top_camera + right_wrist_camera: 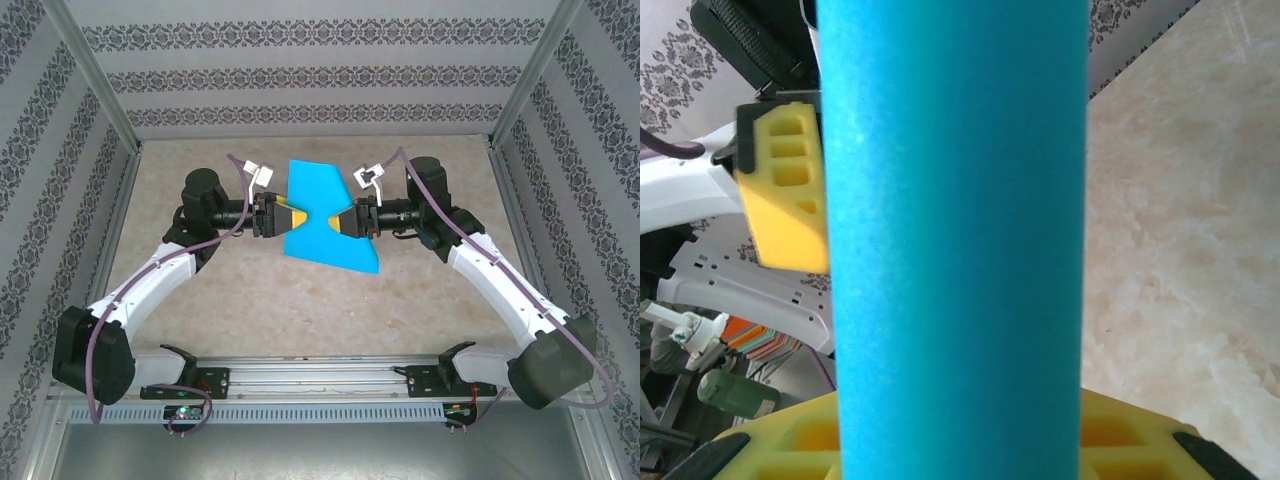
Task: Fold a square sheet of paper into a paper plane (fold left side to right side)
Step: Place a square sheet of paper at the center of the table.
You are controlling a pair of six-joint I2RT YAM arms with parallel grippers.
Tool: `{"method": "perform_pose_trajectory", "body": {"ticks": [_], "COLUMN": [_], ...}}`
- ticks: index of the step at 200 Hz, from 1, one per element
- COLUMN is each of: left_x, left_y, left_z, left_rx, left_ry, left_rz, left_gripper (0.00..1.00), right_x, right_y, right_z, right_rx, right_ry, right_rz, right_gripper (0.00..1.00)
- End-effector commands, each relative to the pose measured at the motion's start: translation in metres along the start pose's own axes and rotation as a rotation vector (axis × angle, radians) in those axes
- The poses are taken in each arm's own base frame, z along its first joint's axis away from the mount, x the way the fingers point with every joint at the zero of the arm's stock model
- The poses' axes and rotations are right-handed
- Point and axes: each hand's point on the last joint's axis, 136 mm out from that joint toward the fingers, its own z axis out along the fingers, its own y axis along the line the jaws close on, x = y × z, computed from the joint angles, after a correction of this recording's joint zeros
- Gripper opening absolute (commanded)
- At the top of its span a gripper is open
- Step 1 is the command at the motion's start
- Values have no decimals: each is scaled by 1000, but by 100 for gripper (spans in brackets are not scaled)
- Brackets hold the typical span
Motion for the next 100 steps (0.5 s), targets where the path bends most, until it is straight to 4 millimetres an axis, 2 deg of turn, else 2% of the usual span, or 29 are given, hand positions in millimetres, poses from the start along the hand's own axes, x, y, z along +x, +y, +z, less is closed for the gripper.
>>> {"method": "perform_pose_trajectory", "body": {"ticks": [1, 59, 85, 100], "left_x": [-6, 1, 4, 5], "left_y": [-17, -10, -8, -7], "left_z": [3, 5, 4, 4], "left_rx": [58, 48, 34, 20], "left_ry": [15, 42, 52, 54], "left_rz": [63, 33, 34, 34], "left_gripper": [54, 18, 0, 0], "right_x": [-3, 2, 2, 1], "right_y": [8, 4, 3, 3], "right_z": [1, 3, 2, 0], "right_rx": [-21, -7, 6, 21], "right_ry": [11, 33, 31, 25], "right_rz": [-41, -36, -42, -49], "right_gripper": [34, 34, 39, 44]}}
